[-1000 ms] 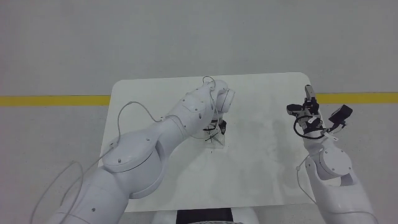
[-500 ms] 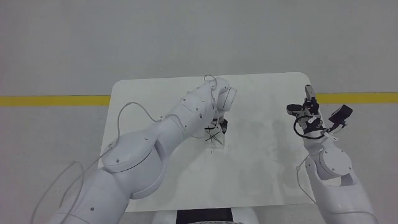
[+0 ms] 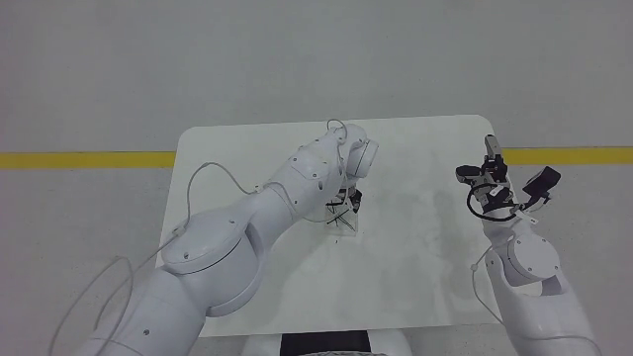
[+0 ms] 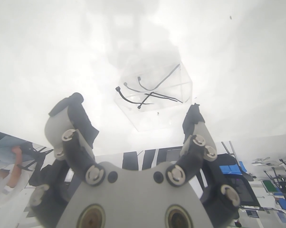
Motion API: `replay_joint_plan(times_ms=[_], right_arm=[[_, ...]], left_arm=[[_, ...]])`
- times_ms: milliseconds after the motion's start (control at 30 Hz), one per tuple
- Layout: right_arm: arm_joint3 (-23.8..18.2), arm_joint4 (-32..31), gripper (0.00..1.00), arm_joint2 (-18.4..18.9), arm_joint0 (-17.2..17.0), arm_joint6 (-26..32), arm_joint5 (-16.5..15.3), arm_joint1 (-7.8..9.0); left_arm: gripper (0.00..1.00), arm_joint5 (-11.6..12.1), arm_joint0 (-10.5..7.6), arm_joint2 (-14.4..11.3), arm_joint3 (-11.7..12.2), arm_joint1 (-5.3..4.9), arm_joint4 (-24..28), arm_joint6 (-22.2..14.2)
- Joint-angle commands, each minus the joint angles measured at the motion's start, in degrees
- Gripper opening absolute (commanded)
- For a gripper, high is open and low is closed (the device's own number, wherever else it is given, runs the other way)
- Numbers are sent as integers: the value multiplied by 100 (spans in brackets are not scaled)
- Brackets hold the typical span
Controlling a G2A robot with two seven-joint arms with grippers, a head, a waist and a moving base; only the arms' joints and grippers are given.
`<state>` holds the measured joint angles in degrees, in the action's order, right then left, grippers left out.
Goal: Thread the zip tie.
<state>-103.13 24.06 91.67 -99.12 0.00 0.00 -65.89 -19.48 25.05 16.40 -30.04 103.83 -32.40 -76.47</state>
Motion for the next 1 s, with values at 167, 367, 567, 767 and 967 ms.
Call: replay_joint_plan(times_ms=[167,367,567,767,967], right_arm=[[0,0,100,0,0,0,0,0],[0,0,100,0,0,0,0,0],[0,0,100,0,0,0,0,0],[0,0,100,0,0,0,0,0],[0,0,100,0,0,0,0,0]], left_arm=[[100,0,-47,169,-176,-110,135,94],[100,0,-85,267,-424,-297,-86,-95],[100,0,16,564,-918,-542,-225,-274],[100,0,330,883,-1517,-792,-446,-317],[100,0,773,1154,-1991,-997,-863,-317]])
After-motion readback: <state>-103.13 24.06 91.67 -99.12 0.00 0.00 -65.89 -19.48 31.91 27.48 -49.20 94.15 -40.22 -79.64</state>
